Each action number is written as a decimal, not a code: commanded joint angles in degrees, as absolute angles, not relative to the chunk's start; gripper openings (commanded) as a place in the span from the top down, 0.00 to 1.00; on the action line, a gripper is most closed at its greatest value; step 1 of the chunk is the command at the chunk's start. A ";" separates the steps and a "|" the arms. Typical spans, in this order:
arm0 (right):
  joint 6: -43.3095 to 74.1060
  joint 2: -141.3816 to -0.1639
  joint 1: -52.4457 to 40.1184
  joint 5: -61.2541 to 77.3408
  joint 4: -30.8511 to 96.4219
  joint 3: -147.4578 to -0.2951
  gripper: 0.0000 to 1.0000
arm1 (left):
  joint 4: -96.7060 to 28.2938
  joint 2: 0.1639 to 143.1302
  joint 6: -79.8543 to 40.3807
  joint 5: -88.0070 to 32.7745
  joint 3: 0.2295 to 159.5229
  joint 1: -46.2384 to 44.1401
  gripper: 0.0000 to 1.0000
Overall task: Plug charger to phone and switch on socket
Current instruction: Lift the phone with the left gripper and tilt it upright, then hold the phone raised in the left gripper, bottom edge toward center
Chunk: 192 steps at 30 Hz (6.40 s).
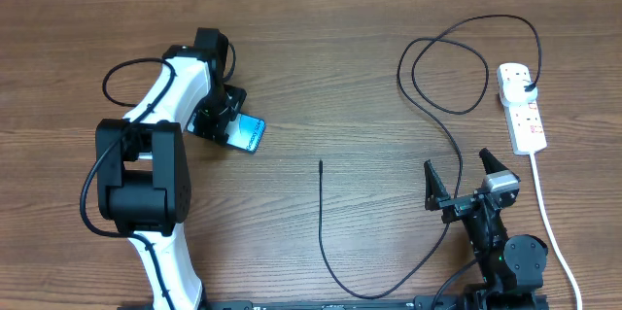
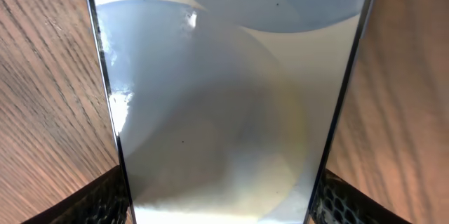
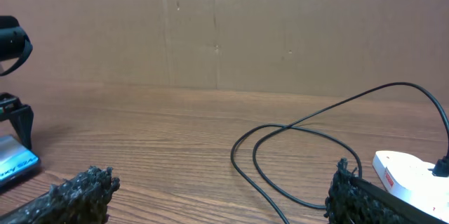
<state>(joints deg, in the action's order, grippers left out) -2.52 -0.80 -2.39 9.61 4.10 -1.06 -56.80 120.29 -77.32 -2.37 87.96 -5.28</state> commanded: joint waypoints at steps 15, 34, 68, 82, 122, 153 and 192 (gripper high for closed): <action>-2.13 -0.23 -2.50 9.02 3.81 -0.45 0.00 | -57.08 113.58 -74.28 -23.86 91.79 -5.58 0.96; -2.13 -0.23 -2.50 9.04 3.81 -0.45 0.00 | -57.06 113.58 -73.23 -49.32 91.79 -5.61 0.96; -2.13 -0.23 -2.50 9.04 3.84 -0.45 0.00 | -56.29 113.58 -68.12 -65.25 91.77 -5.58 0.96; -2.13 -0.23 -2.50 9.04 3.84 -0.45 0.00 | -56.34 113.58 -65.08 -77.19 91.77 -5.58 0.96; -2.13 -0.23 -2.50 9.04 3.84 -0.45 0.00 | -56.34 113.58 -62.94 -80.62 91.77 -5.58 0.96; -2.13 -0.23 -2.50 9.04 3.84 -0.45 0.00 | -56.34 113.58 -62.76 -80.60 91.77 -5.61 0.96; -2.13 -0.23 -2.50 9.04 3.84 -0.45 0.00 | -57.23 113.58 -62.81 -67.46 91.77 -6.09 0.96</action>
